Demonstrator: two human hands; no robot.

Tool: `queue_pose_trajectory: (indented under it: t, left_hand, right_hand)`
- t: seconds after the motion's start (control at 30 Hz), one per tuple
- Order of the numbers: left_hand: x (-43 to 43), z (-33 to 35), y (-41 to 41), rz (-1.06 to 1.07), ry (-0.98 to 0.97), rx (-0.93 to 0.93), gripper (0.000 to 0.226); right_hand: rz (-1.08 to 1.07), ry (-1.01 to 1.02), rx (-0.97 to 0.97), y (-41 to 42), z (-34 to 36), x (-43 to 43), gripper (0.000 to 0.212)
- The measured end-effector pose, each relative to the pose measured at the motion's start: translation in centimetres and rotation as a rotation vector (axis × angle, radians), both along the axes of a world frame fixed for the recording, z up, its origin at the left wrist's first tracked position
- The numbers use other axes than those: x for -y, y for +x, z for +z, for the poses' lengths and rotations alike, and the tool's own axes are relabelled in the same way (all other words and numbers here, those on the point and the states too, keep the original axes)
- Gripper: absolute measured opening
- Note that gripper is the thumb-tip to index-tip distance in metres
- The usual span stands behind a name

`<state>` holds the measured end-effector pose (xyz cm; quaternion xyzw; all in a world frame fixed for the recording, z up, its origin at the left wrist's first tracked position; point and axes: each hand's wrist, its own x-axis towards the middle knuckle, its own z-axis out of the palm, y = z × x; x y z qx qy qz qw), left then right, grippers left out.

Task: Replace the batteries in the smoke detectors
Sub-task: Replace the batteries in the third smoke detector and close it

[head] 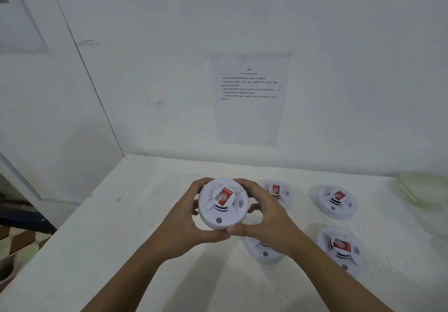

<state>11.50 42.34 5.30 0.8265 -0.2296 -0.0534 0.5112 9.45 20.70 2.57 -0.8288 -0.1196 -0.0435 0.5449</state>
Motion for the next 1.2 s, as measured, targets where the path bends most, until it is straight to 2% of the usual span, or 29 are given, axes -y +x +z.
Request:
queue_pose_trajectory:
  t: [0.43, 0.73, 1.0, 1.2]
  left_hand:
    - [-0.8, -1.3, 1.2, 0.019, 0.023, 0.0, 0.088]
    - [-0.6, -1.4, 1.3, 0.001, -0.021, 0.01, 0.087]
    - [-0.6, -1.0, 1.4, 0.021, 0.001, 0.037, 0.093]
    - [-1.1, -0.7, 1.5, 0.002, 0.012, 0.03, 0.096]
  right_hand:
    - [-0.017, -0.066, 0.002, 0.6, -0.7, -0.6, 0.084]
    - [-0.021, -0.014, 0.002, 0.6, -0.6, -0.5, 0.086]
    - [0.034, 0.043, 0.004, 0.7, -0.2, 0.2, 0.081]
    - [0.041, 0.035, 0.022, 0.8, -0.3, 0.6, 0.067]
